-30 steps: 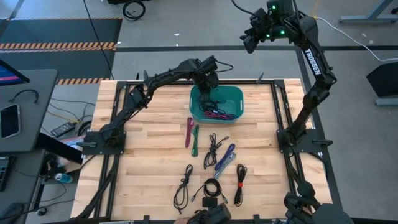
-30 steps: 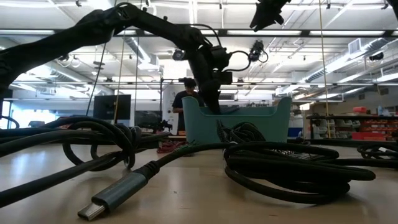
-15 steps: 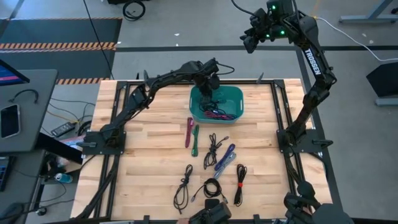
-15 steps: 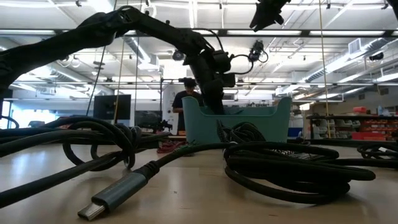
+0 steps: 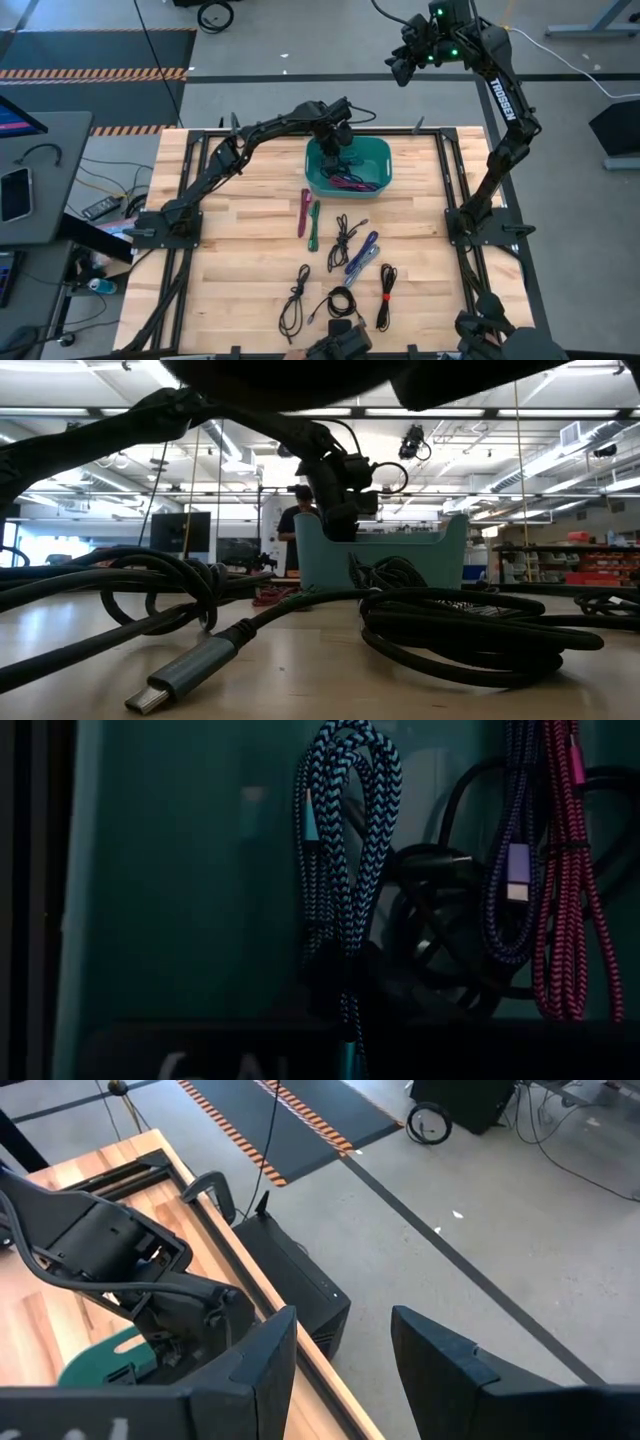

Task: Pick and place USB-C Cables
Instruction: Put the blue charger cable into the green bin

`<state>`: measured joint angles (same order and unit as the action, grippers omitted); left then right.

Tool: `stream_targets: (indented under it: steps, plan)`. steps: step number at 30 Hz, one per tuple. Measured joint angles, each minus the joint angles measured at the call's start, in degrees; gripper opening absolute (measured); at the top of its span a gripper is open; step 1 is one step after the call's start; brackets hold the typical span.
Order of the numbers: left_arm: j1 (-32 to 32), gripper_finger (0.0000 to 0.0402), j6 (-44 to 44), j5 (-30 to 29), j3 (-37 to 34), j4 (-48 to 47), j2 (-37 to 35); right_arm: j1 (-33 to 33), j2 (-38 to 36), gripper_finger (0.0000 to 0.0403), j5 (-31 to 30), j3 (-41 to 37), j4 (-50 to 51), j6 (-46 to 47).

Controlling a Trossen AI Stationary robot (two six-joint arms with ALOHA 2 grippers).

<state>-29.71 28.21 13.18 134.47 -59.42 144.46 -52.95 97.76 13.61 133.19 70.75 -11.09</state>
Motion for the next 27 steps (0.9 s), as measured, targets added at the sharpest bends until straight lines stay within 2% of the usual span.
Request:
stream_targets:
  steps: [13, 22, 27]
  plan:
    - [0.4, 0.0016, 2.2, -0.4, 0.0, -0.1, 0.0, 0.0, 0.0, 0.0171, 0.0, 0.0, 0.0, -0.9]
    - [0.6, 0.0016, 3.9, -4.2, 0.1, -2.3, 0.0, 0.0, 0.0, 0.0171, 0.0, 0.0, 0.0, -0.9]
    - [1.4, 0.0016, 5.7, -8.8, 0.1, -3.5, 0.0, 0.0, 0.0, 0.0171, 0.0, 0.0, 0.0, -0.9]
